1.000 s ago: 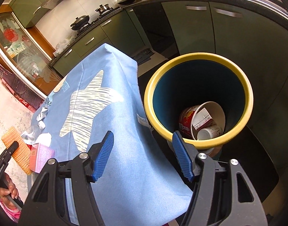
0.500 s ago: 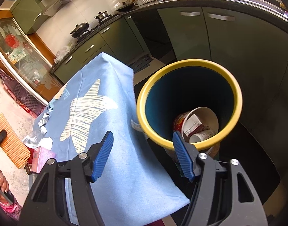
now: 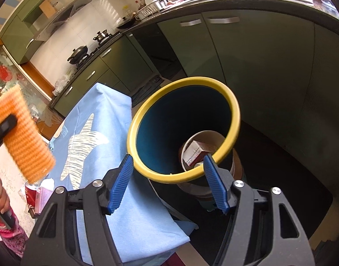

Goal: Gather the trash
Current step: 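Carry the orange foam sleeve over the bin and release it, then grasp the pink box with the right gripper, then carry the pink box over the bin and release it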

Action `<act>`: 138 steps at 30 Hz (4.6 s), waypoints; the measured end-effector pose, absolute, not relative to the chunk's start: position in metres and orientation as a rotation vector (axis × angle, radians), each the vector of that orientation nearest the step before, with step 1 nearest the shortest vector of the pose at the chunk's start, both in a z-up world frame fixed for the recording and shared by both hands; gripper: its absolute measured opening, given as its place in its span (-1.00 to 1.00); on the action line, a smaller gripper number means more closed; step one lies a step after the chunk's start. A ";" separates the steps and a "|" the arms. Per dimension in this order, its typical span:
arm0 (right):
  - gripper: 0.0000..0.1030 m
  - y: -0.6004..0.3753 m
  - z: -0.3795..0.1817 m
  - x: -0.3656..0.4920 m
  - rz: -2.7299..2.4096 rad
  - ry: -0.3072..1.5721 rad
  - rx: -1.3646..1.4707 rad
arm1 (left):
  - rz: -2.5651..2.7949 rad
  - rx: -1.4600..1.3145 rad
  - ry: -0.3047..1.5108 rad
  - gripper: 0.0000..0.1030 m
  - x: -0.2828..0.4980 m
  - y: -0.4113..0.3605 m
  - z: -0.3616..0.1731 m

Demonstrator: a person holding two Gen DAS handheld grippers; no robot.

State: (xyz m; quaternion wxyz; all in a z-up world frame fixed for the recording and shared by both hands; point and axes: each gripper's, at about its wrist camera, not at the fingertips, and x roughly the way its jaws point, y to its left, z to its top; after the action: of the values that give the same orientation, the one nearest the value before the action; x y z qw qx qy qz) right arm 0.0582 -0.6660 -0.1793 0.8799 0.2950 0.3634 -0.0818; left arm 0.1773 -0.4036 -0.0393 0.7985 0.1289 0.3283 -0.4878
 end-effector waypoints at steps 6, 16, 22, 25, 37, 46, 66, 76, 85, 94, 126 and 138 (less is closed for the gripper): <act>0.21 -0.681 -0.191 0.040 -0.197 0.762 0.657 | -1.077 0.378 0.735 -0.70 0.200 -0.507 -0.078; 0.29 -0.692 -0.196 0.015 -0.255 0.759 0.689 | -0.986 0.408 0.858 -0.12 0.254 -0.592 -0.151; 0.30 -0.682 -0.191 0.022 -0.221 0.760 0.662 | -0.956 0.360 0.831 0.26 0.242 -0.561 -0.121; 0.33 -0.676 -0.191 0.026 -0.195 0.768 0.648 | -0.945 0.334 0.775 0.54 0.223 -0.517 -0.093; 0.38 -0.592 -0.177 0.070 0.061 0.884 0.392 | -0.712 0.176 0.620 0.90 0.150 -0.256 -0.029; 0.41 -0.469 -0.150 0.125 0.412 0.978 0.051 | -0.395 0.051 0.637 0.91 0.116 -0.076 -0.044; 0.79 -0.285 -0.149 0.128 0.119 0.778 0.118 | -0.437 0.068 0.577 0.91 0.118 -0.009 -0.064; 0.80 -0.266 -0.171 0.138 0.022 0.778 0.074 | -0.455 0.019 0.592 0.91 0.121 0.013 -0.076; 0.42 -0.277 -0.182 0.136 0.035 0.780 0.078 | -0.434 0.015 0.615 0.91 0.123 0.012 -0.084; 0.41 -0.318 -0.166 0.119 0.069 0.764 0.113 | -0.456 0.041 0.602 0.91 0.119 -0.010 -0.079; 0.60 -0.597 -0.178 0.132 -0.520 0.725 0.362 | -0.438 0.093 0.712 0.91 0.154 -0.060 -0.099; 0.67 -0.537 -0.170 0.135 -0.389 0.727 0.281 | -0.437 0.133 0.853 0.91 0.208 -0.039 -0.090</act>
State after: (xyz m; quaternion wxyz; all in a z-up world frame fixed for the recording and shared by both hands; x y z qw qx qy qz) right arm 0.1351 -0.5375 -0.1696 0.9068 0.1359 0.3519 -0.1883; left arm 0.2083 -0.0392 -0.0901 0.8854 0.0638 0.4099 -0.2100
